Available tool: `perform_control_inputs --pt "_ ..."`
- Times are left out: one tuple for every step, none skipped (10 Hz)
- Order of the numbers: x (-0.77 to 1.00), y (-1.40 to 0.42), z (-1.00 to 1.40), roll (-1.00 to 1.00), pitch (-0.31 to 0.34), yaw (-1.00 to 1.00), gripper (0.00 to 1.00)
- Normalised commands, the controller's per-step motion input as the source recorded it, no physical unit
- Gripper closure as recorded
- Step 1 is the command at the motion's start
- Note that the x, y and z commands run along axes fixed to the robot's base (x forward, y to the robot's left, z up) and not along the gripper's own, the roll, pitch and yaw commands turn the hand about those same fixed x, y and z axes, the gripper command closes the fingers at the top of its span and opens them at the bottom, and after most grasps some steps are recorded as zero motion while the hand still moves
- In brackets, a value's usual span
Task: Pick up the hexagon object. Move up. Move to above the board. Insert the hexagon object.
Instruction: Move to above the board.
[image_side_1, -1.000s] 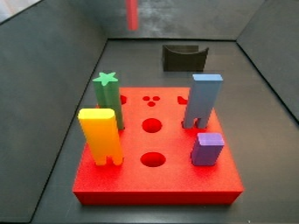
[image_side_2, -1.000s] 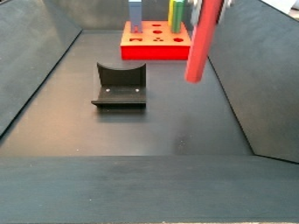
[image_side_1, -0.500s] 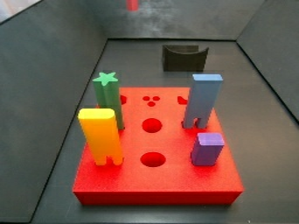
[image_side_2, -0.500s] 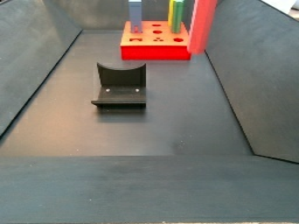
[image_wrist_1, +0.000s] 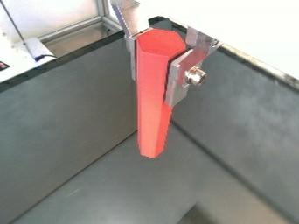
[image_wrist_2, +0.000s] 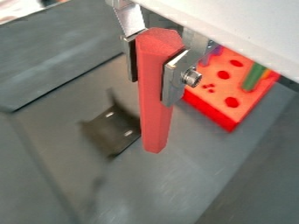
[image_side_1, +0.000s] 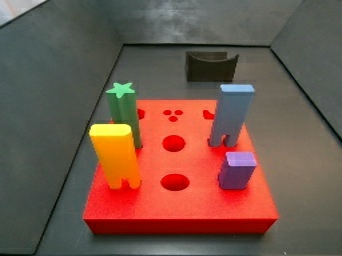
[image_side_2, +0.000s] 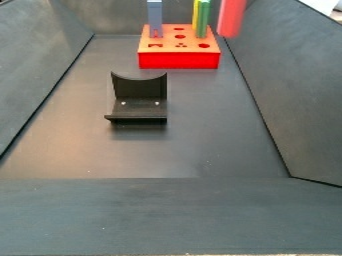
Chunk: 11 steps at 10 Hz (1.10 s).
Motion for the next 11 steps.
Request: perform_control_inputs --pt "0.16 -1.00 0.05 0.02 0.285 -0.23 1.00" --pt "0.16 -1.00 0.06 -0.02 0.248 -0.16 1.00" --pt "0.17 -1.00 0.06 -0.02 0.178 -0.04 1.00" --pt "0.18 -1.00 0.06 -0.02 0.151 0.00 1.00" --pt "0.19 -1.00 0.06 -0.03 0.136 0.00 1.00" --pt "0.19 -1.00 0.06 -0.01 0.124 0.01 1.00" --pt "0.20 -1.00 0.07 0.00 0.124 0.01 1.00" --pt "0.21 -1.00 0.07 -0.01 0.128 0.01 1.00" --pt "0.23 -1.00 0.08 0.00 0.142 0.01 1.00" --pt "0.26 -1.00 0.08 0.01 0.154 0.01 1.00" --pt "0.28 -1.00 0.09 0.01 0.160 0.01 1.00"
